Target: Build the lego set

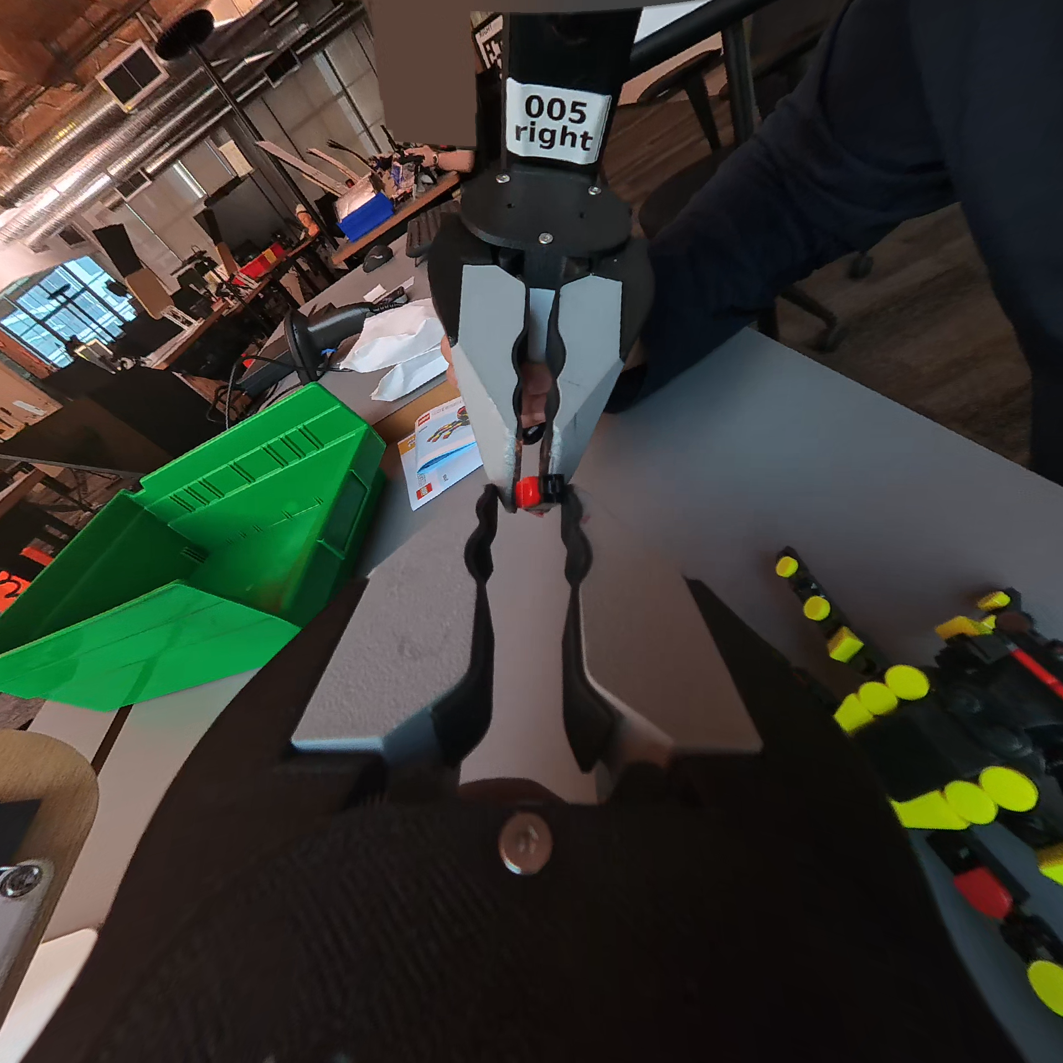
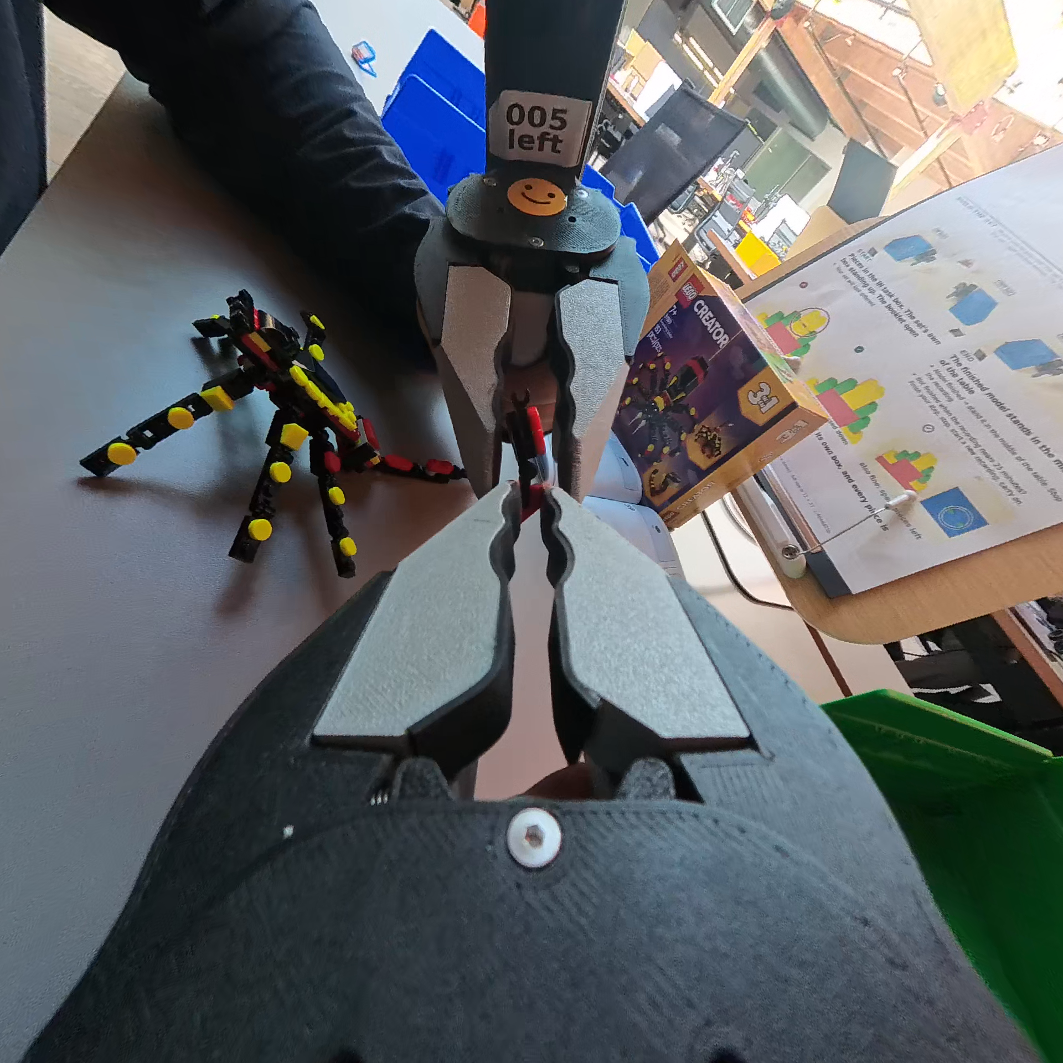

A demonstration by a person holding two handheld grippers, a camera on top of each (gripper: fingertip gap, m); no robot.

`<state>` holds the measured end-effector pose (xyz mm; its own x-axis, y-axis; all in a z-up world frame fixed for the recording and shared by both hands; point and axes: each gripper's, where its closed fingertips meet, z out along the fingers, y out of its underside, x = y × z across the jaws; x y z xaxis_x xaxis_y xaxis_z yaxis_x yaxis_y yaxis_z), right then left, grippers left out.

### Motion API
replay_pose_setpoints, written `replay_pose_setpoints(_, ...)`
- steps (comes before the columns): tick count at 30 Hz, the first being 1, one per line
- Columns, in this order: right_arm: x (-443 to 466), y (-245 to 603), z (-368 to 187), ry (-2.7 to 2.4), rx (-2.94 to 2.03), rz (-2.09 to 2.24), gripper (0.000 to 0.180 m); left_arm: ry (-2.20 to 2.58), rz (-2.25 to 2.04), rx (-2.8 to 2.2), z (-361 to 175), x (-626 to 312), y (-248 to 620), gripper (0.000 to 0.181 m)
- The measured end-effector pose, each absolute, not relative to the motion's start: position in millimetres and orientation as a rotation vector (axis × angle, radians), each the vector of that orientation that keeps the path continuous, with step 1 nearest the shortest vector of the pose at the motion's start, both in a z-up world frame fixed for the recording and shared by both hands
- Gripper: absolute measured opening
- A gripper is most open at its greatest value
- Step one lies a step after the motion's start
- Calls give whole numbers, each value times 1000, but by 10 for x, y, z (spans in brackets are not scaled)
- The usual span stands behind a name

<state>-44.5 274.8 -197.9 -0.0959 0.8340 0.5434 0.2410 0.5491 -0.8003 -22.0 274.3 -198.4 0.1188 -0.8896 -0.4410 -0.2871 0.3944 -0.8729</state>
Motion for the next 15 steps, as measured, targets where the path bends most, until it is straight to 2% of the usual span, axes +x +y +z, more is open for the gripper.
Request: replay_pose_setpoints(15,-415,2657,-1980,-1683,-901,664,4,1445,-695,-1127,-1983,-198,2654,19)
